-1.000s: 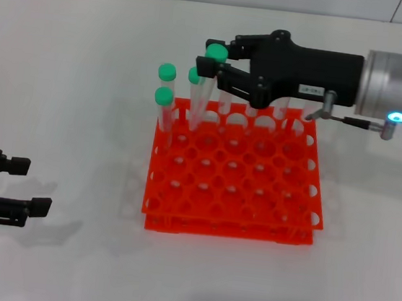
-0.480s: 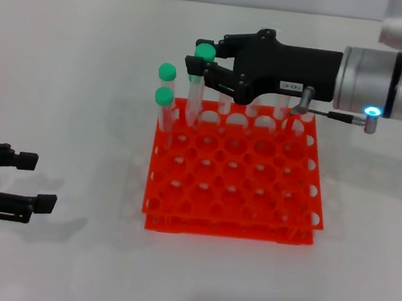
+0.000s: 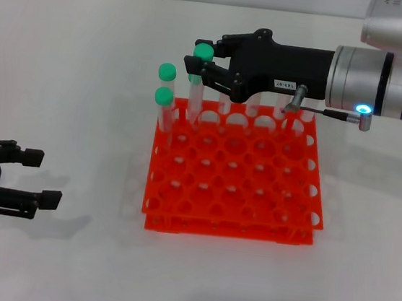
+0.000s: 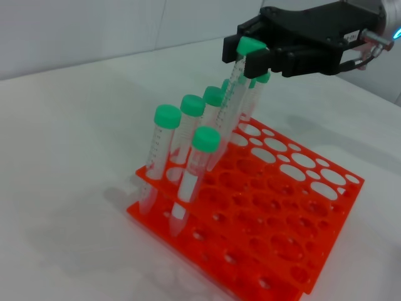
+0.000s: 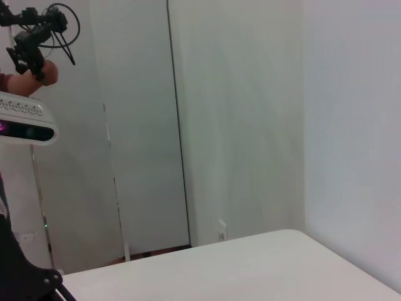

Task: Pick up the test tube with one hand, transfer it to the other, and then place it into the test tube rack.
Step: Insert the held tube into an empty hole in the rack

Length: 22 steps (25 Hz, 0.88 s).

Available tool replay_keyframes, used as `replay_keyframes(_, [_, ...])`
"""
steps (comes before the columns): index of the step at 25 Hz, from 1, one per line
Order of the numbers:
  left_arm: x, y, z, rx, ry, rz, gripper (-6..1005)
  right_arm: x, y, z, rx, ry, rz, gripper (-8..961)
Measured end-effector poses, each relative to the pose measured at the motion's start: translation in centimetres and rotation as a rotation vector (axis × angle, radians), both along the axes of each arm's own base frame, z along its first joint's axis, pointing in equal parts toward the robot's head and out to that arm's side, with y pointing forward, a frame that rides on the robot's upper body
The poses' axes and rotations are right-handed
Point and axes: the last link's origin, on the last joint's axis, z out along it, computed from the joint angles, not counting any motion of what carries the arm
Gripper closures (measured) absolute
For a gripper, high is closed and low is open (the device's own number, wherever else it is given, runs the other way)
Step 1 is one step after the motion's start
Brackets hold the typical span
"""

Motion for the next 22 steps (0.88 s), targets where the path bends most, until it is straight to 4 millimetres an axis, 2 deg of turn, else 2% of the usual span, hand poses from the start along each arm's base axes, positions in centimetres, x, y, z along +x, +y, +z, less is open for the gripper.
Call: replay_keyframes(22, [0.0, 0.1, -0.3, -0.003, -0.006, -0.006, 113, 0.4, -0.4, -1.4, -0.013, -0.045, -0.009, 688])
